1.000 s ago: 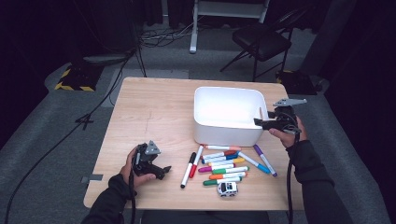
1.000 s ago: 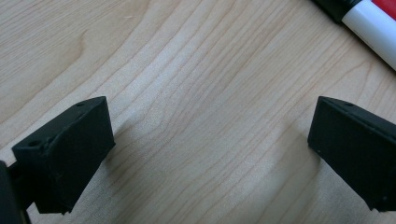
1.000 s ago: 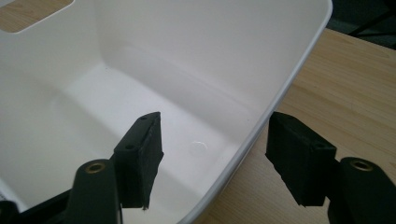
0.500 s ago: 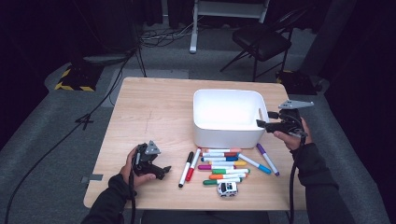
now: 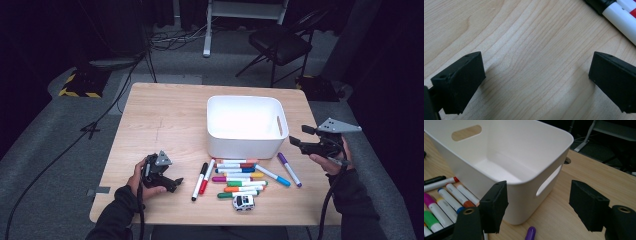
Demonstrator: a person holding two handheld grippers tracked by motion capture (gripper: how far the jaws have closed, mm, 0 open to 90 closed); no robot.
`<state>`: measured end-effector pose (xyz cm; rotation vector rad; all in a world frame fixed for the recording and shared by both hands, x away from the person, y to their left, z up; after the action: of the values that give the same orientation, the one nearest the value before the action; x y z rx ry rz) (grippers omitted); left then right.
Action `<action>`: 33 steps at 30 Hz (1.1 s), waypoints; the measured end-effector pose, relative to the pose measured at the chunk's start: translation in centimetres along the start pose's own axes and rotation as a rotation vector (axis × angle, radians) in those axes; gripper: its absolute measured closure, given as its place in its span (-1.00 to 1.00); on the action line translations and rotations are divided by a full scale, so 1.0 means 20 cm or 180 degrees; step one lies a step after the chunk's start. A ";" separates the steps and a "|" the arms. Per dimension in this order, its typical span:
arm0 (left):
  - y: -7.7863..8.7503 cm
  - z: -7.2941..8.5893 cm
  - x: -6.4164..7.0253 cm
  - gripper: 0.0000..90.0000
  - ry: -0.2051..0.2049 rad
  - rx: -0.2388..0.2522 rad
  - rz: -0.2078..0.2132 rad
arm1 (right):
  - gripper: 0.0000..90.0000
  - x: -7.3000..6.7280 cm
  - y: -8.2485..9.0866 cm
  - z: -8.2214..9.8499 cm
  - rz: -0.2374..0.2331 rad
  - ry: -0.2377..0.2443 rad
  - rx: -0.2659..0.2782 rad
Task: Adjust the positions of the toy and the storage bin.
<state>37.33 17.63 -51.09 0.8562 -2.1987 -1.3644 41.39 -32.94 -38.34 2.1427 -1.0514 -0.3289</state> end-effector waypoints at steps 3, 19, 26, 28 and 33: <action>0.00 0.00 0.00 -0.98 0.0026 -0.0006 0.0030 | -0.27 -0.01 -0.03 0.07 0.0030 0.0038 -0.0106; 0.00 -0.01 0.00 -0.99 0.0011 -0.0003 -0.0045 | -0.07 0.07 -0.33 0.43 -0.0084 -0.0088 -0.0609; 0.00 -0.01 0.00 -0.99 0.0018 -0.0003 -0.0026 | -0.03 0.12 -0.41 0.47 0.0001 -0.0228 -0.0659; 0.00 -0.01 0.00 -0.99 0.0016 -0.0003 -0.0041 | -0.03 0.13 -0.42 0.47 -0.0009 -0.0261 -0.0642; 0.00 -0.01 0.00 -0.99 0.0017 -0.0003 -0.0036 | 0.07 0.14 -0.42 0.47 -0.0060 -0.0263 -0.0642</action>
<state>37.42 17.50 -51.05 0.8722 -2.1923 -1.3668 43.26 -36.26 -50.67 1.9736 -0.9998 -0.5144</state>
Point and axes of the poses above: each handheld gripper's, and its own axes: y roughly backward along the jaws, z roughly out of its underside, x roughly to its right, the point moved 1 cm from there along -y, roughly forward along the jaws, and after that the axes turned 15 degrees about -x, right-handed, at the moved point
